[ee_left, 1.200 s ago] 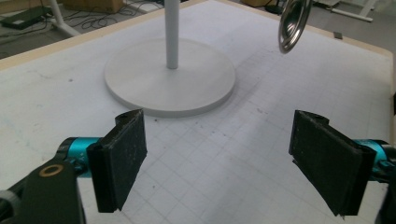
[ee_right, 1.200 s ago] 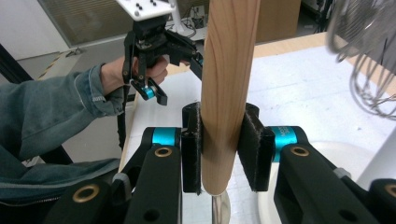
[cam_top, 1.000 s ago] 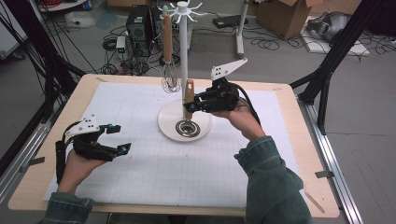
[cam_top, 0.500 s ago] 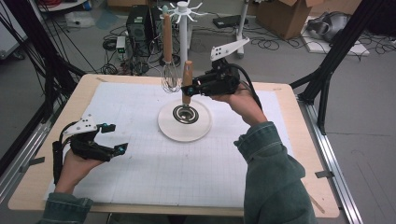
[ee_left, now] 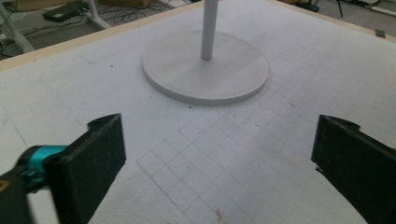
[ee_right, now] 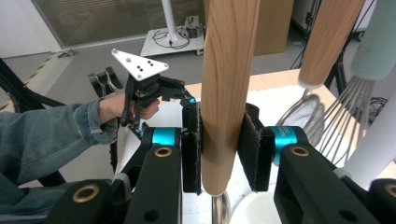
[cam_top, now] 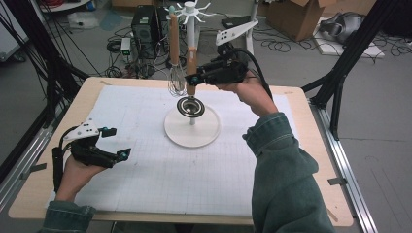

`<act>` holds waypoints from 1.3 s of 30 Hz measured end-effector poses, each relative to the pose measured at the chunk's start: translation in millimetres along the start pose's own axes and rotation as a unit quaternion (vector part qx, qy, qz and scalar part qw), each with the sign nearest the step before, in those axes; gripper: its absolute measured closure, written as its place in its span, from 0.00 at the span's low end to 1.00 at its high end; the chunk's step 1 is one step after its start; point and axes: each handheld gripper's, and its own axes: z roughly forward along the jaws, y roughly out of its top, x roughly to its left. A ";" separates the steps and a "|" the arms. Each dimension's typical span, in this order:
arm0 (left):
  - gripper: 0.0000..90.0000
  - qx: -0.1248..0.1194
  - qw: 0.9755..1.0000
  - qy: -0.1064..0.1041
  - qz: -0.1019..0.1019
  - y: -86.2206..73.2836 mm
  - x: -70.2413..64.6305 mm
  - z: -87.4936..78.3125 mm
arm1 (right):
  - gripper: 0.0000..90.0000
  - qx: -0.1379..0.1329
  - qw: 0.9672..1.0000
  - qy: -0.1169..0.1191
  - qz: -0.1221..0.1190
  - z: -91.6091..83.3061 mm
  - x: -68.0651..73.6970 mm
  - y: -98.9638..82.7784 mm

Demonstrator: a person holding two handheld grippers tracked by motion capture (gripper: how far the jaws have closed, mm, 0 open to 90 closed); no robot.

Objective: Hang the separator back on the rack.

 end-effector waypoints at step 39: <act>0.02 -0.010 1.000 0.008 -0.002 -0.5 1.7 -5.1 | 0.80 -0.006 0.999 -0.038 0.028 2.2 -19.5 46.3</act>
